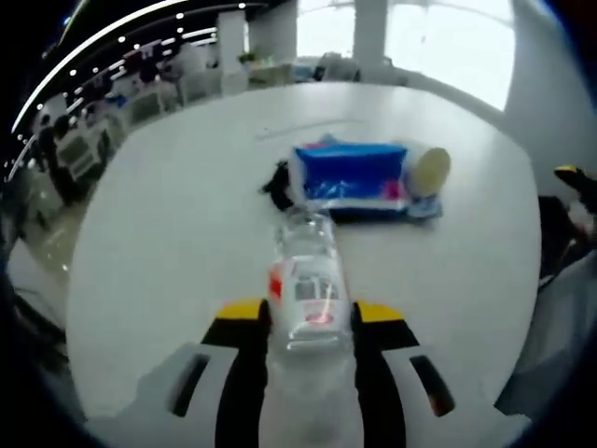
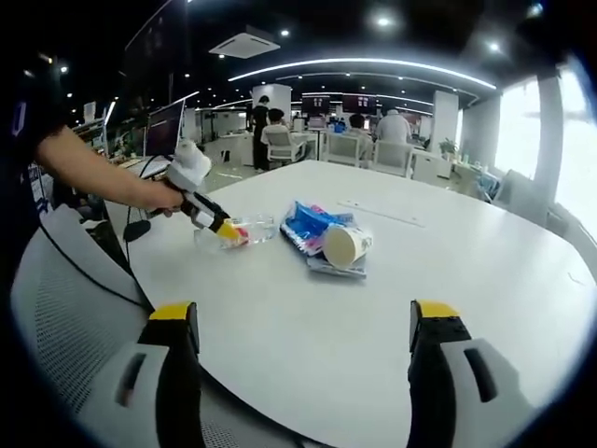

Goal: Arrange the tabletop items into an orderly group along one side of the table until the central work area is clear of visible clutter.

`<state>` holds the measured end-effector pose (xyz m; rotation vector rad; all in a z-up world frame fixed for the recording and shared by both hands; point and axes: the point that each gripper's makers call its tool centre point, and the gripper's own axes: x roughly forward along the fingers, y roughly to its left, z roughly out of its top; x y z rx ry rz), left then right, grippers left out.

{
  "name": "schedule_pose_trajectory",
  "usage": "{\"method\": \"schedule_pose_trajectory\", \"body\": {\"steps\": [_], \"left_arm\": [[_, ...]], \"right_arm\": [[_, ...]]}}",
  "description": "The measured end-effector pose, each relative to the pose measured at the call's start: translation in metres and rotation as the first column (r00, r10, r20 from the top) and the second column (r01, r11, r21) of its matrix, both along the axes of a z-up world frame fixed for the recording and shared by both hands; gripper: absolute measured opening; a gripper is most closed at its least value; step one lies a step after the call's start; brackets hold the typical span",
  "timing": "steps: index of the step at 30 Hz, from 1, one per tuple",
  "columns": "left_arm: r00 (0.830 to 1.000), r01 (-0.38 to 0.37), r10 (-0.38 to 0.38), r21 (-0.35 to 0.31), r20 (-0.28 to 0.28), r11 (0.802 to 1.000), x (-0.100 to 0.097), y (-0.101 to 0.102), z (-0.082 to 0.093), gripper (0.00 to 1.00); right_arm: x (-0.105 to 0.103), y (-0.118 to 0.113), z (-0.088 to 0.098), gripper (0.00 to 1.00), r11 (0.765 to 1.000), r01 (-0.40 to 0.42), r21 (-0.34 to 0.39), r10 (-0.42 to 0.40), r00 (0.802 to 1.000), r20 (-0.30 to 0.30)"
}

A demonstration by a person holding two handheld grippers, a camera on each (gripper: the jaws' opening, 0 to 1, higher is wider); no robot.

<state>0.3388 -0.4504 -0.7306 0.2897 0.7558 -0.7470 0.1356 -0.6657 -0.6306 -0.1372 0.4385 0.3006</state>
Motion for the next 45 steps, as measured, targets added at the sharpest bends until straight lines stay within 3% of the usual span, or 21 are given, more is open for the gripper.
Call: {"method": "schedule_pose_trajectory", "body": {"steps": [8, 17, 24, 32, 45], "left_arm": [[0.997, 0.082, -0.082, -0.006, -0.016, 0.997, -0.027, -0.007, -0.001, 0.32], [0.98, 0.201, -0.201, 0.005, -0.005, 0.98, -0.054, -0.022, 0.0, 0.32], [0.953, 0.301, -0.302, 0.025, 0.003, 0.953, -0.075, -0.03, 0.001, 0.32], [0.922, 0.386, -0.386, 0.036, -0.001, 0.922, -0.092, -0.031, 0.003, 0.32], [0.856, 0.515, -0.516, 0.057, 0.003, 0.855, -0.113, -0.037, 0.01, 0.31]], "right_arm": [[-0.001, 0.003, 0.0, 0.94, 1.0, -0.008, 0.002, 0.008, 1.0, -0.006], [-0.003, 0.014, -0.003, 0.96, 0.996, -0.083, -0.023, 0.082, 0.996, -0.039], [0.009, 0.03, 0.006, 0.96, 0.985, -0.166, -0.041, 0.164, 0.986, -0.029], [0.019, 0.047, 0.001, 0.96, 0.966, -0.252, -0.055, 0.251, 0.967, -0.038], [0.029, 0.073, -0.011, 0.92, 0.907, -0.409, -0.098, 0.404, 0.912, -0.067]]}}
